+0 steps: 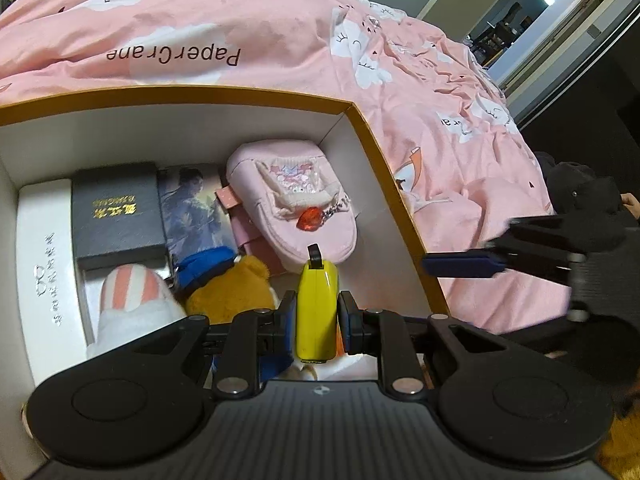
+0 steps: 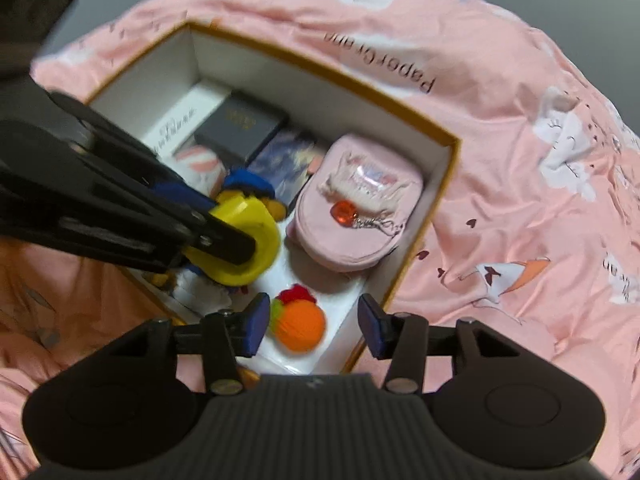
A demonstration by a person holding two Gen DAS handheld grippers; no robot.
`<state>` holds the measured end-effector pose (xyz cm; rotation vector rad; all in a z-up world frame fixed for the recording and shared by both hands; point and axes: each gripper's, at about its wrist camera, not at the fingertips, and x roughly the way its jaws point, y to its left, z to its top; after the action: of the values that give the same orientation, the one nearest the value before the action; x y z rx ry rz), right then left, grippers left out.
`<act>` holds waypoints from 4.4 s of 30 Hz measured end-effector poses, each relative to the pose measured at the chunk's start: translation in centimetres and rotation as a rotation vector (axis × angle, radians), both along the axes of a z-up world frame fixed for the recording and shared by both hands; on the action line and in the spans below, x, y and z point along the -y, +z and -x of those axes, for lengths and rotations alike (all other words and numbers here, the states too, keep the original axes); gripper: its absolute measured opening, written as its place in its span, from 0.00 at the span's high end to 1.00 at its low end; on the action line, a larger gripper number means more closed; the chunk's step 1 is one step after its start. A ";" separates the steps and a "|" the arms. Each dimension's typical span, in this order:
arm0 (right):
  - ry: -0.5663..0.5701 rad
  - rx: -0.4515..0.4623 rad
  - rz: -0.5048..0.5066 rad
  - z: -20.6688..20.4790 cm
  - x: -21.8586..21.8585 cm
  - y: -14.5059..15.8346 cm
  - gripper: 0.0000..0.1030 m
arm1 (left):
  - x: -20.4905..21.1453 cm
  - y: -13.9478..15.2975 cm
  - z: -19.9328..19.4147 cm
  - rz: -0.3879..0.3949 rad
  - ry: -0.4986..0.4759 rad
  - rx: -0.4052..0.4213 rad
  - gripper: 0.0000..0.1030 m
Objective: Organize objects
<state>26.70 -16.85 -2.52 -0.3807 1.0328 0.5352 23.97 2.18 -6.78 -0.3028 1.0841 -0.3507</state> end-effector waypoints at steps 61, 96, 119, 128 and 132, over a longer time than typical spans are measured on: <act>-0.420 0.183 -0.169 0.9 4.6 -1.9 0.44 | 3.1 -3.3 -1.9 -0.168 -0.117 -0.102 0.92; -0.326 0.444 -0.386 13.0 -0.5 7.0 0.25 | -1.2 10.6 14.9 -0.365 0.326 0.532 0.48; -0.377 0.410 -0.264 13.9 -2.7 0.1 0.13 | -2.0 3.3 17.0 -0.380 0.346 0.341 0.35; -0.377 0.370 -0.246 13.2 -2.9 -1.2 0.13 | -2.1 2.6 16.8 -0.372 0.342 0.304 0.35; -0.378 0.369 -0.246 13.2 -2.8 -1.2 0.13 | -2.0 2.8 16.7 -0.372 0.337 0.299 0.35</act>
<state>13.46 -14.06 -3.69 -0.0559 0.6495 0.2335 7.25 4.19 -4.03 -0.0914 0.7663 0.1073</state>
